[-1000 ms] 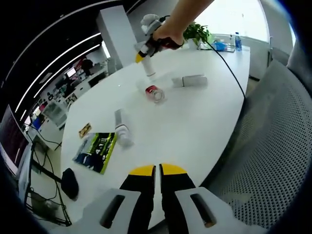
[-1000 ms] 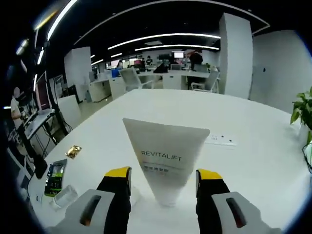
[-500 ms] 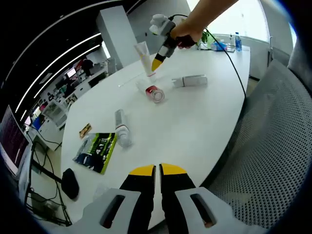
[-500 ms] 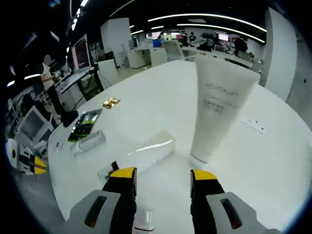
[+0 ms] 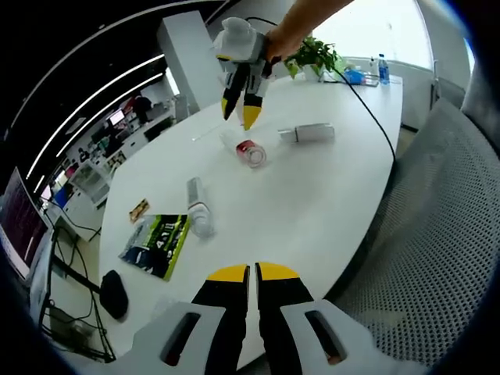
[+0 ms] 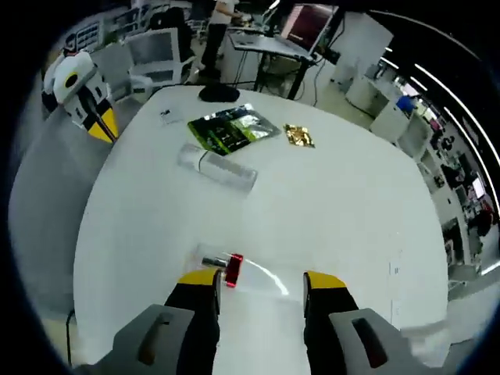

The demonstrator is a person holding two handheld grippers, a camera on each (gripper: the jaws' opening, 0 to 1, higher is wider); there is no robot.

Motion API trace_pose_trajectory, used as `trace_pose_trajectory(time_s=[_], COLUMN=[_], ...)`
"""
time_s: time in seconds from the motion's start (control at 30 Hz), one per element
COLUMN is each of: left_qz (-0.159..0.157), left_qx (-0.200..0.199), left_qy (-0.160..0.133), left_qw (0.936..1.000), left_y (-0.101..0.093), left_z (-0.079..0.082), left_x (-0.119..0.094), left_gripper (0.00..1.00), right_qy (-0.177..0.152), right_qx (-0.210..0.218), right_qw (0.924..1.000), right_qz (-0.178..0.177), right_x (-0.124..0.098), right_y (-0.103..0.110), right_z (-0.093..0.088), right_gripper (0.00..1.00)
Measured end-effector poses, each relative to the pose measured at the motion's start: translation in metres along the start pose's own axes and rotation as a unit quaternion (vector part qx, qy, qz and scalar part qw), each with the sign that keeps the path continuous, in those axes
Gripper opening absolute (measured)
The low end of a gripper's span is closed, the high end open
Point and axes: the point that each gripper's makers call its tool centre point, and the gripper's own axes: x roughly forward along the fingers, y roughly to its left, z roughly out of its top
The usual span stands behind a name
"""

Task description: Arrange the skincare products in the storage area until every visible bottle or jar stands upright without overlapping.

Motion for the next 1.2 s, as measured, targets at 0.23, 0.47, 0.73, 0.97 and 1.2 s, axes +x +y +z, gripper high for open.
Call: trace_pose_trajectory(time_s=[0.23, 0.47, 0.73, 0.97, 1.2], left_qz=[0.001, 0.002, -0.001, -0.001, -0.005], left_qx=[0.0, -0.002, -0.002, -0.005, -0.006], left_qy=[0.003, 0.007, 0.011, 0.015, 0.019], left_qw=[1.0, 1.0, 0.9999, 0.9999, 0.9998], left_y=[0.0, 0.0, -0.001, -0.001, -0.002], left_z=[-0.001, -0.002, -0.003, -0.005, -0.007], left_x=[0.0, 0.0, 0.0, 0.001, 0.001], left_gripper=[0.0, 0.0, 0.0, 0.0, 0.0], right_qy=[0.081, 0.109, 0.156, 0.203, 0.217], right_qx=[-0.183, -0.182, -0.276, -0.309, -0.358], right_qw=[0.9782, 0.9731, 0.9369, 0.9107, 0.8872], right_qz=[0.055, 0.09, 0.148, 0.184, 0.195], right_x=[-0.003, 0.003, 0.001, 0.016, 0.04], right_y=[-0.017, -0.029, -0.034, -0.013, -0.002], right_z=[0.002, 0.01, 0.016, -0.017, -0.045], right_gripper=[0.37, 0.43, 0.46, 0.51, 0.51])
